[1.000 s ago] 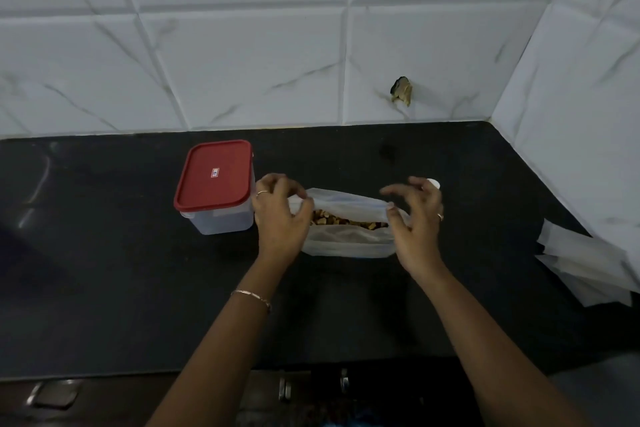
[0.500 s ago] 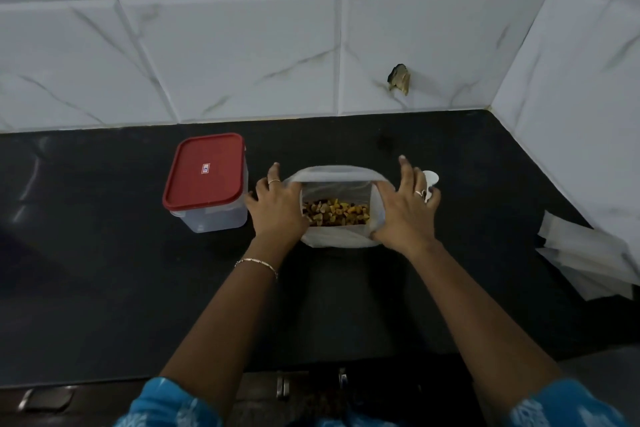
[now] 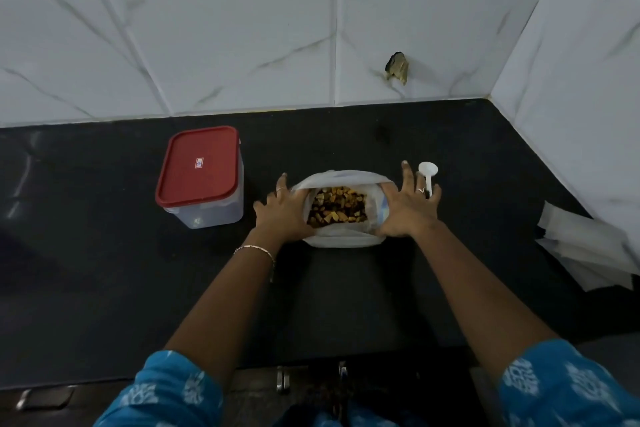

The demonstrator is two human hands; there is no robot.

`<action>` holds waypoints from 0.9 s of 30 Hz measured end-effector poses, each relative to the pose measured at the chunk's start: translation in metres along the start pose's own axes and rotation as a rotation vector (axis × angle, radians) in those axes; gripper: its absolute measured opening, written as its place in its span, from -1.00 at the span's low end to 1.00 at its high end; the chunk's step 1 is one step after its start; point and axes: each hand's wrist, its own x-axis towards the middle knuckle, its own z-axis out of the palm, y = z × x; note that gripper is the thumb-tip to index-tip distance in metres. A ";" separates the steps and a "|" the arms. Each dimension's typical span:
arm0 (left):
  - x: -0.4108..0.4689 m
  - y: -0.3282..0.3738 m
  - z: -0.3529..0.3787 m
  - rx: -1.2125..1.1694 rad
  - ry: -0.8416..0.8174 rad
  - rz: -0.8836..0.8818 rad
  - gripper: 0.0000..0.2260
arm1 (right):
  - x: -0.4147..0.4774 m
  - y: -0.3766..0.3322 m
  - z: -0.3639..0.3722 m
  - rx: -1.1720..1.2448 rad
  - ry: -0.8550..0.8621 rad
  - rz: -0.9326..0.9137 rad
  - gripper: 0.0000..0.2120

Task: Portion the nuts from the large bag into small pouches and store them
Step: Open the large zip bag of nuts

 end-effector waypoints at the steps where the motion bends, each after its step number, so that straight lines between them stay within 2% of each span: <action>1: 0.000 0.001 -0.001 0.012 0.028 0.015 -0.12 | -0.001 0.000 -0.001 0.026 0.014 -0.013 -0.03; 3: 0.000 0.002 -0.007 -0.024 0.065 0.044 -0.20 | -0.005 0.001 -0.006 0.104 0.058 -0.042 -0.09; 6: -0.003 0.005 -0.014 -0.213 0.145 0.099 -0.41 | -0.015 0.005 -0.011 0.324 0.149 -0.103 -0.27; 10: -0.015 0.025 -0.015 -0.427 0.421 0.203 -0.80 | -0.031 0.017 -0.005 0.684 0.391 -0.216 -0.54; 12: -0.018 0.044 -0.012 -0.490 0.548 0.259 -0.89 | -0.041 0.032 -0.001 0.801 0.525 -0.182 -0.70; 15: -0.018 0.079 -0.004 -0.551 0.655 0.393 -0.94 | -0.057 0.065 0.007 0.723 0.631 -0.023 -0.81; 18: -0.017 0.125 0.012 -0.544 0.588 0.588 -0.93 | -0.076 0.106 0.018 0.533 0.676 0.191 -0.74; 22: -0.016 0.182 0.039 -0.607 0.383 0.718 -0.89 | -0.099 0.151 0.033 0.315 0.595 0.449 -0.51; 27: -0.008 0.223 0.073 -0.624 0.162 0.785 -0.80 | -0.115 0.192 0.042 0.248 0.534 0.564 -0.43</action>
